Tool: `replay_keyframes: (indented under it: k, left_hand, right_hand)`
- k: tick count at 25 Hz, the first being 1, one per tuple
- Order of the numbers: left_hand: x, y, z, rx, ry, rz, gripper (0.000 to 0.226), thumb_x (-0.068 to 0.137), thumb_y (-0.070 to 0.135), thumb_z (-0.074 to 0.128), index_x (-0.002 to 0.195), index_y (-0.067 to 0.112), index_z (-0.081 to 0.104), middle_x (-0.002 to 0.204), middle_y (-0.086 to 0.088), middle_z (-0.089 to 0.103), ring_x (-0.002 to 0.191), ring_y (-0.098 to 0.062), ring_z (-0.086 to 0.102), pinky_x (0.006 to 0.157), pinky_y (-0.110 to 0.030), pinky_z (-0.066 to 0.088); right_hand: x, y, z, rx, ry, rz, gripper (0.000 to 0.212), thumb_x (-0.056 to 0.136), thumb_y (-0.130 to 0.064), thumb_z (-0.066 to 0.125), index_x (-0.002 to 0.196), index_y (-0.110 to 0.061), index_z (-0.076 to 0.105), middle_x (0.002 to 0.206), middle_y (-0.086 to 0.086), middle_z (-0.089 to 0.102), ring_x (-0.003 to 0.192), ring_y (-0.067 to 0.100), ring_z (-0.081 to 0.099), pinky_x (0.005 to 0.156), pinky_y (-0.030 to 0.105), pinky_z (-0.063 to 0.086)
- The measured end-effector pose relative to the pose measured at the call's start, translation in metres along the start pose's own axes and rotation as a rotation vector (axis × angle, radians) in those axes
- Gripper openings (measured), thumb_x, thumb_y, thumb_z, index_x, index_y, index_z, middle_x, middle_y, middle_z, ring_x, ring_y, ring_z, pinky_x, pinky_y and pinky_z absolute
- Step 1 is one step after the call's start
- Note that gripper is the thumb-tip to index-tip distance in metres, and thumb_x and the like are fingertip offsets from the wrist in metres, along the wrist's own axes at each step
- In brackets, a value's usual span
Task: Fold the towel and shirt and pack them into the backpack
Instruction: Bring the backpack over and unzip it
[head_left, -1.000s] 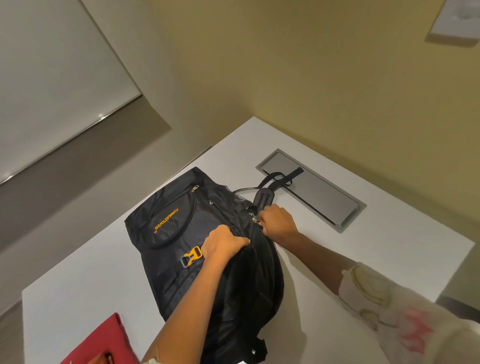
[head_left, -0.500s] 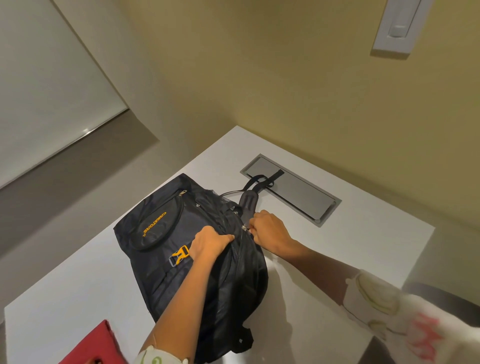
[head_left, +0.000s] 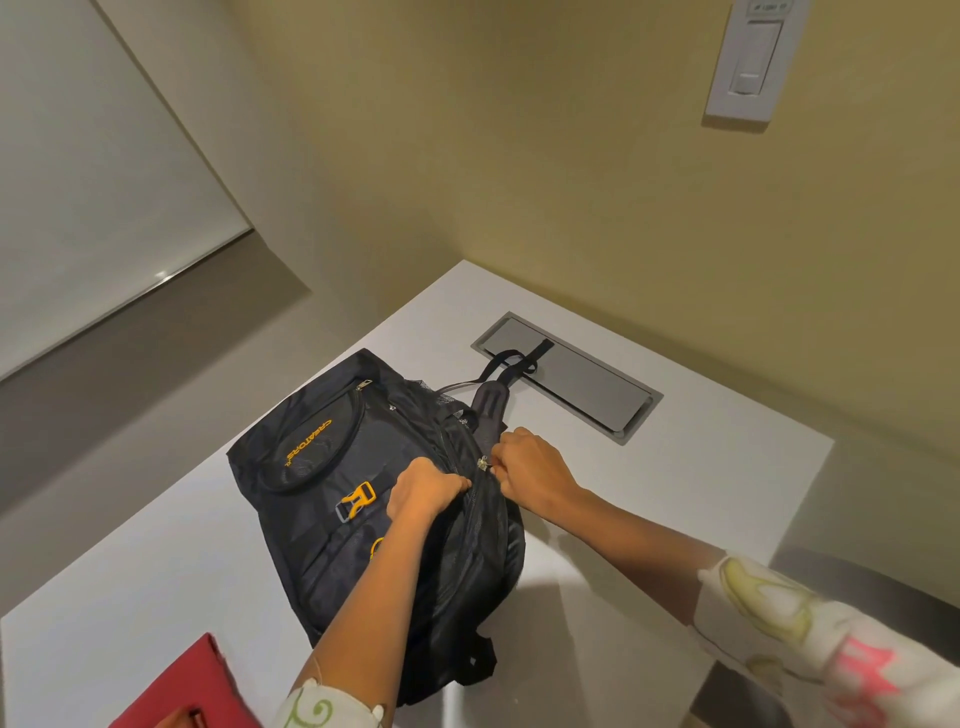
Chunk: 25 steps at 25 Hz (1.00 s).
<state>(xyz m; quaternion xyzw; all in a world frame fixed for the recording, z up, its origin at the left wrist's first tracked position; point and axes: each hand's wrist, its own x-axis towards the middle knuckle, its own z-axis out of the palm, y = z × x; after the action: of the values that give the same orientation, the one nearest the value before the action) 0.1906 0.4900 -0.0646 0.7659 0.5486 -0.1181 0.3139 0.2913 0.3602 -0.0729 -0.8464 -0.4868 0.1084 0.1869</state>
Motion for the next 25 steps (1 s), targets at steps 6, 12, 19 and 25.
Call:
replay_keyframes:
  k: [6, 12, 19, 25]
  left_hand:
    - [-0.004, -0.007, 0.002, -0.064, 0.014, 0.014, 0.050, 0.071, 0.048, 0.076, 0.098, 0.006, 0.067, 0.095, -0.013, 0.071, 0.091, -0.033, 0.068, 0.069, -0.035, 0.049]
    - [-0.012, -0.019, 0.004, -0.091, -0.004, 0.013, 0.044, 0.067, 0.046, 0.078, 0.089, 0.009, 0.067, 0.088, -0.010, 0.071, 0.085, -0.031, 0.068, 0.068, -0.035, 0.051]
    - [-0.014, -0.025, 0.005, -0.130, -0.010, 0.033, 0.036, 0.066, 0.042, 0.072, 0.081, 0.009, 0.070, 0.082, -0.008, 0.072, 0.077, -0.027, 0.067, 0.059, -0.030, 0.043]
    - [-0.019, -0.023, 0.002, -0.145, 0.035, 0.074, 0.029, 0.072, 0.039, 0.071, 0.071, 0.010, 0.068, 0.083, -0.010, 0.071, 0.079, -0.029, 0.065, 0.060, -0.031, 0.040]
  right_hand:
    - [-0.021, -0.013, -0.002, 0.029, 0.040, 0.018, 0.022, 0.095, -0.018, 0.056, 0.106, -0.006, 0.071, 0.102, 0.009, 0.065, 0.098, 0.023, 0.057, 0.078, 0.033, 0.052]
    - [-0.041, -0.030, -0.002, 0.013, 0.061, -0.002, 0.024, 0.096, -0.018, 0.054, 0.107, -0.005, 0.070, 0.103, 0.010, 0.065, 0.098, 0.023, 0.056, 0.075, 0.031, 0.047]
    - [-0.064, -0.046, 0.000, 0.047, 0.107, -0.010, 0.024, 0.097, -0.019, 0.055, 0.109, -0.004, 0.070, 0.102, 0.010, 0.065, 0.097, 0.022, 0.056, 0.071, 0.026, 0.040]
    - [-0.082, -0.060, 0.007, 0.103, 0.126, 0.002, 0.021, 0.094, -0.015, 0.056, 0.103, -0.003, 0.071, 0.097, 0.010, 0.065, 0.094, 0.023, 0.056, 0.069, 0.027, 0.042]
